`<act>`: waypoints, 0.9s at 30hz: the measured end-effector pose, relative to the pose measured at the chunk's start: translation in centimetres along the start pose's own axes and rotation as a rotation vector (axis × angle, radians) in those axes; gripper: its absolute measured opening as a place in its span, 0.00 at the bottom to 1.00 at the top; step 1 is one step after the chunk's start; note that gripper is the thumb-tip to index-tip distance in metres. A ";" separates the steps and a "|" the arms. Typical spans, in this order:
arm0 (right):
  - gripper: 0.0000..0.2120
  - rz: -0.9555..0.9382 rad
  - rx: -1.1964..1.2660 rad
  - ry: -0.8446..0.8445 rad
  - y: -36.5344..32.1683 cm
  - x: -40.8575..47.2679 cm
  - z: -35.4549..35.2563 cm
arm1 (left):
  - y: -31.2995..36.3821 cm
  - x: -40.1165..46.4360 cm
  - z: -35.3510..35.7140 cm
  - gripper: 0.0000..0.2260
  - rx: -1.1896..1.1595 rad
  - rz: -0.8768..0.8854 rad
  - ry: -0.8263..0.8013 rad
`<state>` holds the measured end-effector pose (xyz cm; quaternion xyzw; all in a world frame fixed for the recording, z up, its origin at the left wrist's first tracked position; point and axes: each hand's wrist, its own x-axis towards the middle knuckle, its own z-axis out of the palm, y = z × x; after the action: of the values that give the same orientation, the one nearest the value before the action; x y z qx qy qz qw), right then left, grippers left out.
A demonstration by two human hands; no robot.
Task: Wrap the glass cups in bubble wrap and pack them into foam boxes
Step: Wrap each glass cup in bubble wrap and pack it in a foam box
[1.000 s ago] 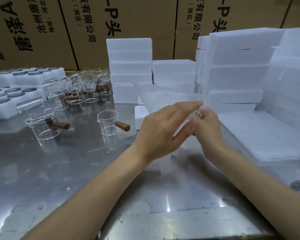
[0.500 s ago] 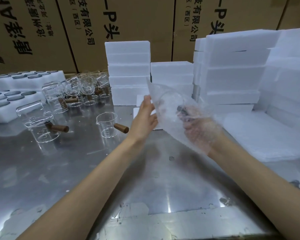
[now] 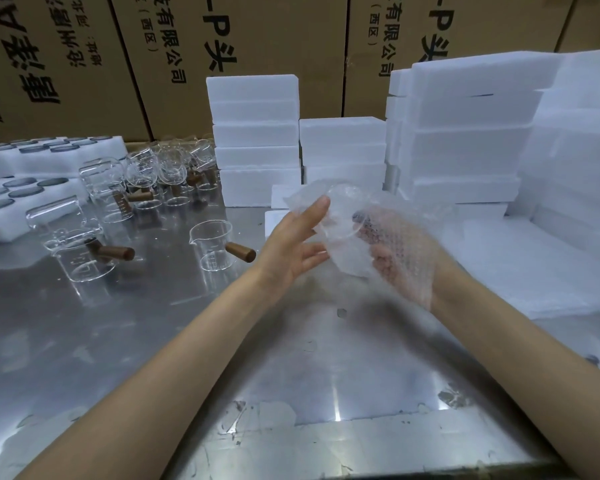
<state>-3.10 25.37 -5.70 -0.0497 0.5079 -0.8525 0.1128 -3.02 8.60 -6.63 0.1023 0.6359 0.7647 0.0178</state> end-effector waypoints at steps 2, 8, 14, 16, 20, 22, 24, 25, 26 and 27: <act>0.08 -0.010 -0.024 0.029 0.0 0.1 -0.3 | 0.1 0.2 -0.2 0.28 0.088 0.050 0.051; 0.11 0.024 -0.306 0.172 -0.6 0.1 -0.1 | -0.3 0.4 -1.2 0.27 0.206 0.034 0.061; 0.15 0.031 -0.863 0.068 -1.9 -0.3 -0.4 | -1.0 0.8 -1.2 0.15 0.189 -0.130 0.202; 0.14 -0.066 -0.966 0.062 -2.4 -0.5 -0.6 | -0.9 1.0 -1.5 0.13 0.153 -0.147 0.298; 0.07 -0.784 -0.924 0.390 -3.4 -0.4 -1.3 | -0.7 1.3 -1.8 0.13 -0.006 -0.188 0.382; 0.05 -0.912 -0.656 0.503 -4.0 -0.2 -1.8 | -0.6 1.2 -1.6 0.13 -0.110 -0.217 0.347; 0.15 -0.794 -0.510 0.483 -4.4 0.1 -2.4 | -0.6 1.0 -1.4 0.13 -0.183 -0.245 0.294; 0.25 -0.659 -0.515 0.419 -4.3 0.3 -2.7 | -0.6 0.9 -1.3 0.14 -0.219 -0.262 0.279; 0.36 -0.507 -0.548 0.337 -4.2 0.4 -2.9 | -0.6 0.9 -1.3 0.15 -0.245 -0.283 0.265; 0.46 -0.362 -0.598 0.230 -3.9 0.6 -3.2 | -0.5 0.8 -1.2 0.18 -0.263 -0.303 0.252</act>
<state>-4.86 29.75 -3.83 -0.0735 0.7269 -0.6726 -0.1173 -4.07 7.64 -7.25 -0.0937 0.5359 0.8364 0.0661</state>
